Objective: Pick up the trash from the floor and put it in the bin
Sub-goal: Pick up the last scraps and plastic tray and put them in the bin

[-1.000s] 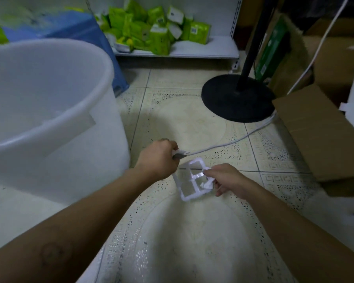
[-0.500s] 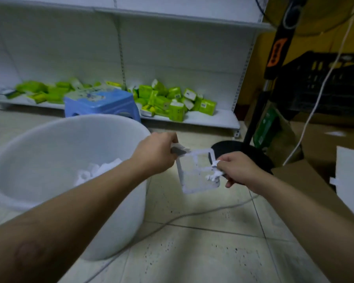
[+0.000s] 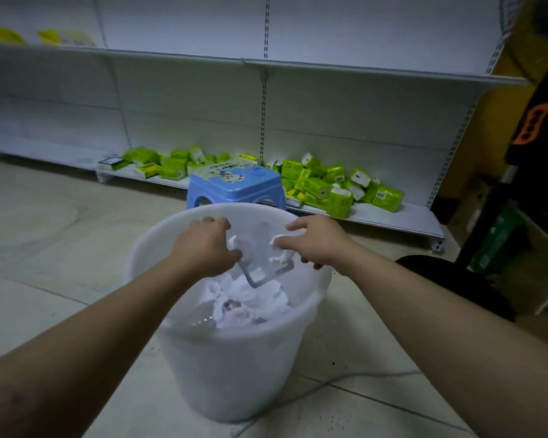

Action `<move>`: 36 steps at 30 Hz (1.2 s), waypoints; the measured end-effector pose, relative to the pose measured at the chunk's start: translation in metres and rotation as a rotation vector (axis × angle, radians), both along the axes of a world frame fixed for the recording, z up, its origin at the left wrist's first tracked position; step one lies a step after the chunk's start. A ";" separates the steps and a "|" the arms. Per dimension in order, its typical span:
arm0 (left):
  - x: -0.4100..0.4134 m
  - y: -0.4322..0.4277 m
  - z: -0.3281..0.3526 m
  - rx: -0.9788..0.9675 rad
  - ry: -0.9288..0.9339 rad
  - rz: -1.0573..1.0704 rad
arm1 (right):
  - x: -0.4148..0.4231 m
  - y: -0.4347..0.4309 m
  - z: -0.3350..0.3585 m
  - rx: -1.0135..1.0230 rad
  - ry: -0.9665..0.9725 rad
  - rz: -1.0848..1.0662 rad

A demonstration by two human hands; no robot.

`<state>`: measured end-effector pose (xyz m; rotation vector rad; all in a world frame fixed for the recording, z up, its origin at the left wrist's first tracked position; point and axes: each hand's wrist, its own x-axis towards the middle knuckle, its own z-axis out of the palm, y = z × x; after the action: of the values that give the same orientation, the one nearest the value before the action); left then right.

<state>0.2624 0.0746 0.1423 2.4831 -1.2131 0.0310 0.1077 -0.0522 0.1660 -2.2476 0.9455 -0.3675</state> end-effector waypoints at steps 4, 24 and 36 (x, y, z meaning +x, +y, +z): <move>-0.007 -0.009 -0.009 -0.039 -0.010 -0.155 | 0.006 0.003 -0.011 -0.373 0.224 0.060; -0.474 -0.127 -0.072 0.123 0.277 -1.552 | -0.490 0.102 -0.064 -0.054 0.545 -1.031; -0.630 0.069 -0.148 0.456 0.178 -1.971 | -0.598 0.397 -0.144 0.520 0.678 -1.465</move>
<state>-0.3681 0.1436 -0.0055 0.4686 -3.0177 -0.9501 -0.4901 0.3445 0.0223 -0.8323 2.5706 0.0920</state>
